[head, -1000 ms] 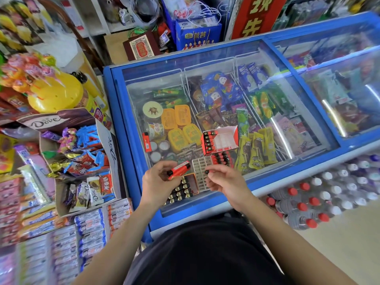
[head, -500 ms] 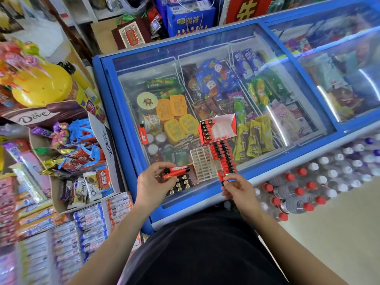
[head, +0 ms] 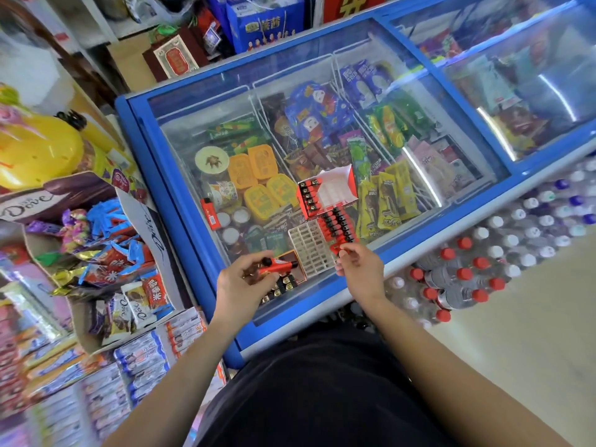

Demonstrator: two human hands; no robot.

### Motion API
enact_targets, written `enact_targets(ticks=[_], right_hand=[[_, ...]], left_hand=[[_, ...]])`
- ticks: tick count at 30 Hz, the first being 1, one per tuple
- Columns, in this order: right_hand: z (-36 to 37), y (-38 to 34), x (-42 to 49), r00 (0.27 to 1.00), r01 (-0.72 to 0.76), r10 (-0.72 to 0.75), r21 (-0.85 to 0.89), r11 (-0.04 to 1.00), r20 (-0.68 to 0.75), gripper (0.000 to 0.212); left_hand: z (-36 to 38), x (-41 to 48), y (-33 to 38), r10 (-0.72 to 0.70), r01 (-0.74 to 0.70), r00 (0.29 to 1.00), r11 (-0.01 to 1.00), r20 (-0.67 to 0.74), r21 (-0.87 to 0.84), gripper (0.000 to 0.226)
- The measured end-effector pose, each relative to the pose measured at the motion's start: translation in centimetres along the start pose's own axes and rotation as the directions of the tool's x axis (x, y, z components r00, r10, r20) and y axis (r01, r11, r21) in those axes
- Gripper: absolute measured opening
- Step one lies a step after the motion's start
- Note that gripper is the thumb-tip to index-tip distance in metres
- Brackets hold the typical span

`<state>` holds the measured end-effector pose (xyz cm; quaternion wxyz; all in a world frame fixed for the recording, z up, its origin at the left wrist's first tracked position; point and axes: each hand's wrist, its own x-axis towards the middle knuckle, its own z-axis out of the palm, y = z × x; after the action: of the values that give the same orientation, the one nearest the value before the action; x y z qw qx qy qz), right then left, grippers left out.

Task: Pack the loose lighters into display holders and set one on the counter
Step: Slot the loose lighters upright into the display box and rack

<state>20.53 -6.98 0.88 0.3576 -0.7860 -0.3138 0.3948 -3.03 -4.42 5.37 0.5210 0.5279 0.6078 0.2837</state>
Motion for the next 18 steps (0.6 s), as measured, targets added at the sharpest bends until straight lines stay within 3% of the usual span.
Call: enact_targets(ticks=[5, 13, 15, 18], right_hand=[[0.6, -0.4, 0.3, 0.999, 0.04, -0.041, -0.059, 0.997, -0.024, 0.017], [0.6, -2.3, 2.1, 0.998, 0.025, -0.018, -0.112, 0.993, 0.056, 0.021], [0.7, -2.5, 2.3, 0.998, 0.061, -0.059, -0.228, 0.972, 0.016, 0.019], [0.7, -2.3, 2.3, 0.974, 0.165, -0.218, -0.49, 0.856, -0.053, 0.015]], left_hand=[[0.0, -0.1, -0.3, 0.01, -0.01, 1.0, 1.0, -0.01, -0.028, 0.041], [0.3, -0.6, -0.6, 0.035, -0.034, 0.999, 0.997, 0.014, -0.073, 0.041], [0.4, -0.6, -0.8, 0.033, -0.032, 0.999, 0.996, 0.015, -0.088, 0.042], [0.6, -0.7, -0.7, 0.033, -0.032, 0.999, 0.995, 0.017, -0.096, 0.043]])
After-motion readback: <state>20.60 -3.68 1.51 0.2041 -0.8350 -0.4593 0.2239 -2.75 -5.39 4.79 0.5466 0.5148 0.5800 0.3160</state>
